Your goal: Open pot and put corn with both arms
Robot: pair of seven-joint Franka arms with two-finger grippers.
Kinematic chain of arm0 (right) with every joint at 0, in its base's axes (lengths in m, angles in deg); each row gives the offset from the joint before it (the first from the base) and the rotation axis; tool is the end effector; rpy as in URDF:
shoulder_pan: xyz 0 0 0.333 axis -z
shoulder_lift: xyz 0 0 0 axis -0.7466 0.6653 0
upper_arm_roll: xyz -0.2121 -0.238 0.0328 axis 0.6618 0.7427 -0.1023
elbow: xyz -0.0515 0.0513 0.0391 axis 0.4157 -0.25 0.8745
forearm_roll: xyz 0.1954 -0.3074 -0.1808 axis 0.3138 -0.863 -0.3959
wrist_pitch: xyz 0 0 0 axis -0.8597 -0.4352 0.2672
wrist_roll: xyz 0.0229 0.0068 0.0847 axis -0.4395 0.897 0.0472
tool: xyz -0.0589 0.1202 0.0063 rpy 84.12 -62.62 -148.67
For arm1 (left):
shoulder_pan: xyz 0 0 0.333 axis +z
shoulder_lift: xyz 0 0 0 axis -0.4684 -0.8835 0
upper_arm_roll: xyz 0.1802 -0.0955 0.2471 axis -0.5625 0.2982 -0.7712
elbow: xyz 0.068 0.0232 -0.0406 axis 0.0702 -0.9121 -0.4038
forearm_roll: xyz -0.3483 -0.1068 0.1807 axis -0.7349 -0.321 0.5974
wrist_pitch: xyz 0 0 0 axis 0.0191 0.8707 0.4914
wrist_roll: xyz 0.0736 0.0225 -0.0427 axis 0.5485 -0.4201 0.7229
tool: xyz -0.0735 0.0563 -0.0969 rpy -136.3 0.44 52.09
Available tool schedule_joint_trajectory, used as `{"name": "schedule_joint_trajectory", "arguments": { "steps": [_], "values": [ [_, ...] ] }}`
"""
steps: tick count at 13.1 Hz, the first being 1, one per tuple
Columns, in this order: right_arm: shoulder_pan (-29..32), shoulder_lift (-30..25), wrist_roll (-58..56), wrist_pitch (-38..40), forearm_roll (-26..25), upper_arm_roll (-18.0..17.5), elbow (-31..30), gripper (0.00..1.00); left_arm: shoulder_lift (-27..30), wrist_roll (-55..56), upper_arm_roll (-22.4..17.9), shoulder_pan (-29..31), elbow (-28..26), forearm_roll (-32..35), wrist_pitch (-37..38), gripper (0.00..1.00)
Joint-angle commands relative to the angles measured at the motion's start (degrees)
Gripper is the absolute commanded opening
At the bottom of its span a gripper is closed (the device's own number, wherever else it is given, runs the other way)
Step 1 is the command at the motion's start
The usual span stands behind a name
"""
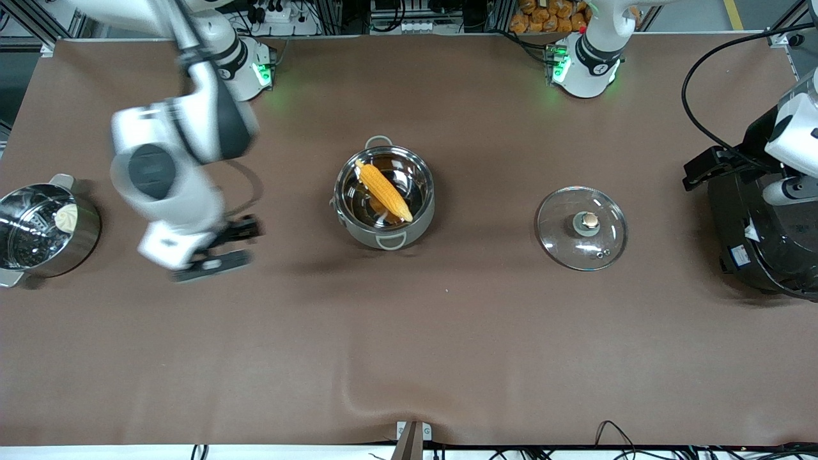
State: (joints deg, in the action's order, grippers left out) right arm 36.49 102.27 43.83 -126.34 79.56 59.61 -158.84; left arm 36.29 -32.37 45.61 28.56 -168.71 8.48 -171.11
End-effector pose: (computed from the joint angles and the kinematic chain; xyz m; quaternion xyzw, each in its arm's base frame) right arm 0.6423 0.1367 0.4123 0.9871 0.1343 -0.0353 0.0796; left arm 0.5853 -0.0535 0.5962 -0.9986 -0.0528 -0.0039 0.0044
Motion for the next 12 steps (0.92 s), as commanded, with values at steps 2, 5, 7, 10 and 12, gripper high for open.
{"name": "schedule_joint_trajectory", "arguments": {
  "steps": [2, 5, 7, 10, 12],
  "values": [
    [7.3, -7.23, -0.87, 5.21, 2.03, -1.94, -1.46, 1.0, -0.53, -5.05, -0.52, -0.37, 1.5, -0.05, 1.4, 1.0],
    [10.47, -13.03, -1.13, 9.87, 6.86, -1.86, -2.24, 1.0, -0.61, -5.94, -0.52, -0.37, 1.5, -0.31, 2.19, 1.0],
    [12.24, -16.99, -1.57, 9.96, 8.18, -1.86, -4.26, 1.0, -0.53, -5.77, -0.52, -0.37, 1.59, -0.22, 2.63, 1.0],
    [14.52, -19.9, -1.57, 10.58, 8.27, -1.95, -5.15, 1.0, -0.53, -5.68, -0.52, -0.28, 1.59, -0.22, 2.81, 1.0],
    [16.46, -20.08, -2.53, 10.67, 11.14, -1.86, -5.07, 1.0, -0.44, -5.59, -0.52, -0.28, 1.59, -0.22, 2.81, 1.0]
  ]
}}
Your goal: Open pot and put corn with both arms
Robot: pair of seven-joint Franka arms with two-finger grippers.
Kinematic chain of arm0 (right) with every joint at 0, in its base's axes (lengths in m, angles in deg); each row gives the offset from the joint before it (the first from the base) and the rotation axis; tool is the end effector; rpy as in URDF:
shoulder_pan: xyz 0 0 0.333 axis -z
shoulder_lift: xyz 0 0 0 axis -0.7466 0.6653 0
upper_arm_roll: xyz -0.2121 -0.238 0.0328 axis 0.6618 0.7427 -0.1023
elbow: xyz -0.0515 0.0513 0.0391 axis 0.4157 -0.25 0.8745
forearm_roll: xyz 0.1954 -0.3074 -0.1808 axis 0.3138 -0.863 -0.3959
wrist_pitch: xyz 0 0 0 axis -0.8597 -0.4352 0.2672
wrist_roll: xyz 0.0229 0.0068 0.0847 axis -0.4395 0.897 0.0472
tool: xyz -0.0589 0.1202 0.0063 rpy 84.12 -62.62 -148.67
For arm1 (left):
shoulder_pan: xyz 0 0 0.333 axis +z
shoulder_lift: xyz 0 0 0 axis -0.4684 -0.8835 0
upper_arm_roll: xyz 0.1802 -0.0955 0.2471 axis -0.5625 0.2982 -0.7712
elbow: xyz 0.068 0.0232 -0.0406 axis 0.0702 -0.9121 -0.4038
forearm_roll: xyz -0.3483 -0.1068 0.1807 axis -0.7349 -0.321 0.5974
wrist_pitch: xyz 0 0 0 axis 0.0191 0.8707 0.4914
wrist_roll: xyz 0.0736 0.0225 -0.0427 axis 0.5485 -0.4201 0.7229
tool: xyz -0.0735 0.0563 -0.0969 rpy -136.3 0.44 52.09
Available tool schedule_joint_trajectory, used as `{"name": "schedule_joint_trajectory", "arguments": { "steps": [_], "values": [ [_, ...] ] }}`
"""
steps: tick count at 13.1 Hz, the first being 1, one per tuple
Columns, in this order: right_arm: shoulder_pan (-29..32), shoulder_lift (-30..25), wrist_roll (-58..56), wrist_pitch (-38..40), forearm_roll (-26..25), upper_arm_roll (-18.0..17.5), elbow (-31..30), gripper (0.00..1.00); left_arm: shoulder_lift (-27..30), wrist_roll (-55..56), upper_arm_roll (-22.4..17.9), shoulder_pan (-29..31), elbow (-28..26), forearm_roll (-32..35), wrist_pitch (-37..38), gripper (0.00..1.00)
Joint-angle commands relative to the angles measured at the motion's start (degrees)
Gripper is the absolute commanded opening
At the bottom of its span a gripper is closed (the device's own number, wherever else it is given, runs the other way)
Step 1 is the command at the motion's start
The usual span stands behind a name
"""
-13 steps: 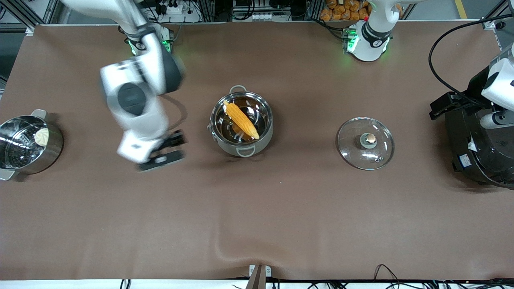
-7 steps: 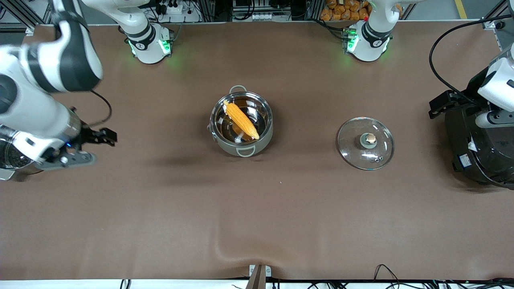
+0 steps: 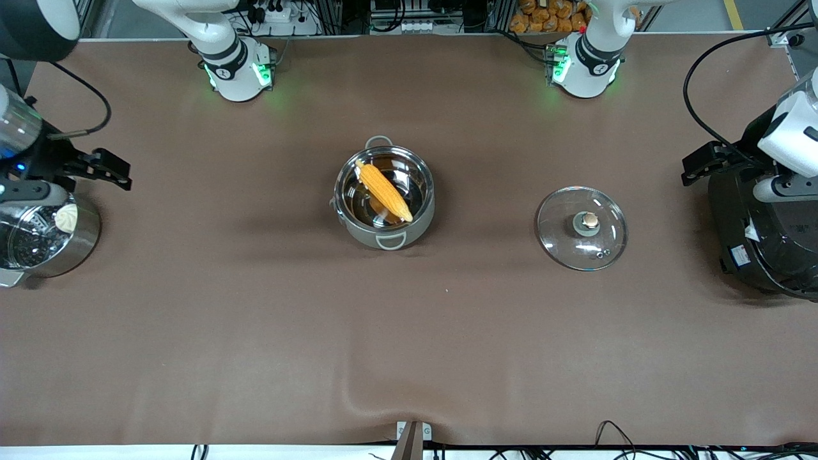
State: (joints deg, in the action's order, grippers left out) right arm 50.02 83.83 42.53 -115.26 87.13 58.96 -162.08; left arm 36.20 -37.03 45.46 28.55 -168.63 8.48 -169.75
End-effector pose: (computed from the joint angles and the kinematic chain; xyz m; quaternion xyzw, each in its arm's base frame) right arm 0.5701 0.0041 0.5664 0.9997 0.0108 -0.0095 0.0176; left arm 0.5827 -0.0518 0.5939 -0.9999 -0.0134 0.0082 0.0059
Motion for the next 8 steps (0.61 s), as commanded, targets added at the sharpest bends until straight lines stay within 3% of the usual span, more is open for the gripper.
{"name": "schedule_joint_trajectory", "arguments": {
  "steps": [1, 8],
  "values": [
    [3.71, -1.72, -1.77, -0.15, 5.59, -1.04, -1.57, 1.0, -0.27, -0.93, -0.37, -0.27, 1.51, -0.22, 1.45, 1.0],
    [3.81, -1.55, -1.77, 0.29, 5.88, -1.21, 0.19, 1.0, 0.0, -0.93, -0.37, 0.0, 1.51, -0.13, 1.45, 1.0]
  ]
}}
